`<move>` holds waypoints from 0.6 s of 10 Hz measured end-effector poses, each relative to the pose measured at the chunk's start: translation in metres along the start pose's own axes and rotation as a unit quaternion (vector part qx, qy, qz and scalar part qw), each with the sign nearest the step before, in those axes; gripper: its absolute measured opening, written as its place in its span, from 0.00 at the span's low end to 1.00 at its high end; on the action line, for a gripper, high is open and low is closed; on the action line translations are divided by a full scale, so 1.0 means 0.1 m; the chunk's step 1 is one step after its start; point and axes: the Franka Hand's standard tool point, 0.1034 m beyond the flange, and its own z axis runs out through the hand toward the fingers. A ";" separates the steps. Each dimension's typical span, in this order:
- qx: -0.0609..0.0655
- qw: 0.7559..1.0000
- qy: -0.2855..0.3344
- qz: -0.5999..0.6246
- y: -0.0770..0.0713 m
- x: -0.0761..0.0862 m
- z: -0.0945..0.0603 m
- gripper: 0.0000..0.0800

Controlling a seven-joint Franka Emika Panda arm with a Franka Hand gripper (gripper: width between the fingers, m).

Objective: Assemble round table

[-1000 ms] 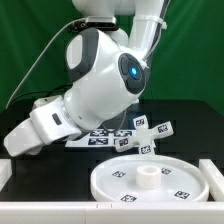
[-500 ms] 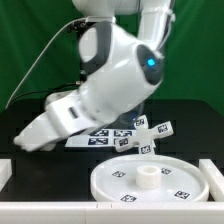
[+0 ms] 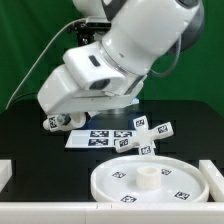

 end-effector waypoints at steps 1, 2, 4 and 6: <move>-0.004 0.999 0.032 -0.004 0.01 -0.02 0.01 0.51; -0.006 0.999 0.048 -0.001 0.03 -0.04 0.01 0.51; 0.045 0.992 0.096 0.064 -0.13 0.05 -0.17 0.51; 0.098 0.975 0.160 0.117 -0.18 0.38 -0.62 0.51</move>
Offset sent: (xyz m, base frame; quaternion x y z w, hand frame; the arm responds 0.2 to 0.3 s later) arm -0.0093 0.0736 0.0071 0.1811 0.1486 0.2081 0.9496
